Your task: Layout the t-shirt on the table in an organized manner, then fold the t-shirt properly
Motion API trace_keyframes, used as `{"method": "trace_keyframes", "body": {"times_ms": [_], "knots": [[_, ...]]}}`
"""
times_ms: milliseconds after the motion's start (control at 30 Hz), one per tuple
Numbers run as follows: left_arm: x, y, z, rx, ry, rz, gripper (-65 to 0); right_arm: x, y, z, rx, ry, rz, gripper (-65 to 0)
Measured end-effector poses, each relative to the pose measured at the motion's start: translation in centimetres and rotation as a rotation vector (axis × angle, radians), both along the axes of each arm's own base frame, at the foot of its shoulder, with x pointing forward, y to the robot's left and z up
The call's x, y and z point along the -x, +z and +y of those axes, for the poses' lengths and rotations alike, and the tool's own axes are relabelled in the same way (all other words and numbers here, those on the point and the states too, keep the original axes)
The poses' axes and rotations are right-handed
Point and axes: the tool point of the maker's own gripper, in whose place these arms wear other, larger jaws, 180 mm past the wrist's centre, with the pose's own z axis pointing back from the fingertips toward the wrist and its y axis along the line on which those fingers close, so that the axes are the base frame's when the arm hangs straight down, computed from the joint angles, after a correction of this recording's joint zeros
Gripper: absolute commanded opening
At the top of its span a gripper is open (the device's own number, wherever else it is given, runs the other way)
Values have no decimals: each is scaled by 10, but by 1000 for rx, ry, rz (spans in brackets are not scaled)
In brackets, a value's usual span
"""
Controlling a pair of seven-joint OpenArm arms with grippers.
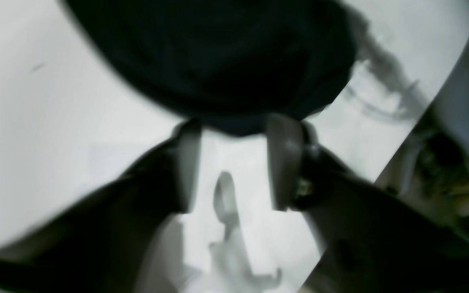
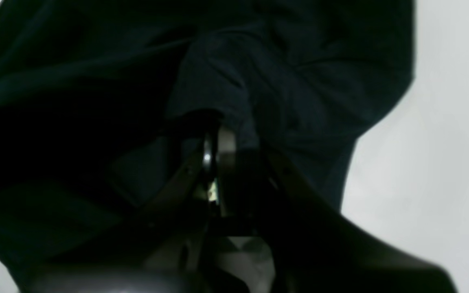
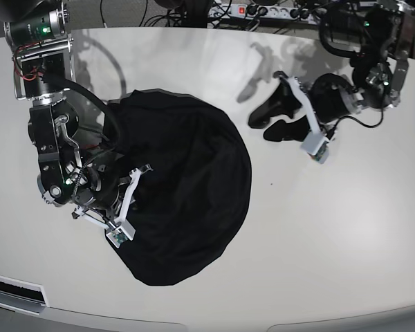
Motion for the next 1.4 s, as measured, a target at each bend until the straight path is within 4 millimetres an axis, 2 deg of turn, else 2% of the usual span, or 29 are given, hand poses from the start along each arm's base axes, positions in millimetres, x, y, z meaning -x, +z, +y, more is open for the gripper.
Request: {"method": "trace_keyframes", "body": {"times_ms": [100,333,467,600,633,667,733,767,867,967,1067,1133,1233,1300,1400], "knots": [[-7,1,-23,52,50,14,-290,-1,1,0,0,2,-3,-650],[-1,-21,-86,-6,124,80,-289,-1,0,-3,23,2,-3,-650],[-6,-29,-100,-57,205,94,-290,0,-1,-4,30,2,4,-650],[-10,-42,-124,-13,252,139,-302,0,-2,-8,40,0,7,-650],[-11,-47,-130,-13,251,158,-345,0,-2,-8,40,0,7,-650],[-13,-54,-133,-21,262,178,-419,0,-2,-9,45,0,6,-650],[-21,-64,-135,-68,260,178,-624,0,-2,-9,43,0,5,-650],[-26,-66,-135,-84,257,174,-650,-1,-1,-9,44,0,3,-650],[-42,-61,-125,-198,199,145,-650,-10,7,-20,23,-53,-8,-650],[-69,-33,-105,-328,87,33,-650,-29,37,-42,-12,-91,-47,-650],[-105,1,-67,-435,86,-117,-650,-48,78,-76,-44,-115,-94,-650],[-123,14,-39,-501,95,-178,-650,-52,99,-96,-64,-115,-122,-650],[-146,30,3,-589,119,-222,-650,-49,110,-120,-23,-93,-126,-650],[-168,57,21,-622,134,-292,-650,-47,115,-127,-19,-76,-133,-650],[-199,110,48,-640,169,-398,-650,-48,123,-135,-7,-73,-144,-650]]}}
